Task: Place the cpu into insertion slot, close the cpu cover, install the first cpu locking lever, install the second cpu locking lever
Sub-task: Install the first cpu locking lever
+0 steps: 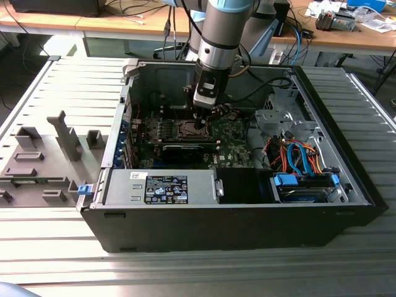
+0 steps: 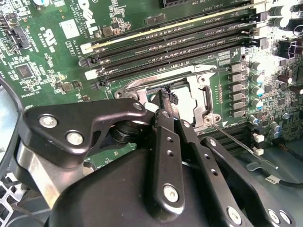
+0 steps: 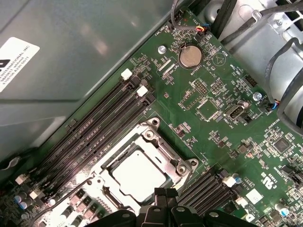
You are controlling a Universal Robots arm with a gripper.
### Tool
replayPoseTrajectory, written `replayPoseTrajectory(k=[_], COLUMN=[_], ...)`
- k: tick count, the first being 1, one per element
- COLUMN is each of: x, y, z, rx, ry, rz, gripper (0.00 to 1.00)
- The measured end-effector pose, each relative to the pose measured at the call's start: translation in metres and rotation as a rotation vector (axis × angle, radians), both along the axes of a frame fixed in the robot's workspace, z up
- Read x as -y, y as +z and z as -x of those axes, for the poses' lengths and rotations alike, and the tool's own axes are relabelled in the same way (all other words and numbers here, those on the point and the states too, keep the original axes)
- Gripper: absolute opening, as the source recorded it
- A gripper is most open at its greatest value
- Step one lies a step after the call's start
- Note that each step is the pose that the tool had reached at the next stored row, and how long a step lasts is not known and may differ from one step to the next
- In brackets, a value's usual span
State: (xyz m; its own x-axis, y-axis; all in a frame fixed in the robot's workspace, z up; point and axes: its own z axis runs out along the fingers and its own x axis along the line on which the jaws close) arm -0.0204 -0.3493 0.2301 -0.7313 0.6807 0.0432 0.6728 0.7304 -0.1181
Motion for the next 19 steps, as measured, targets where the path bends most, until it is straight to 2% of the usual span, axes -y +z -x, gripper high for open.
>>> replayPoseTrajectory(k=[19], x=[0.0], y=[0.0], z=[0.0], rx=[0.0], ry=[0.056], rz=[-0.0004], gripper=[0.11])
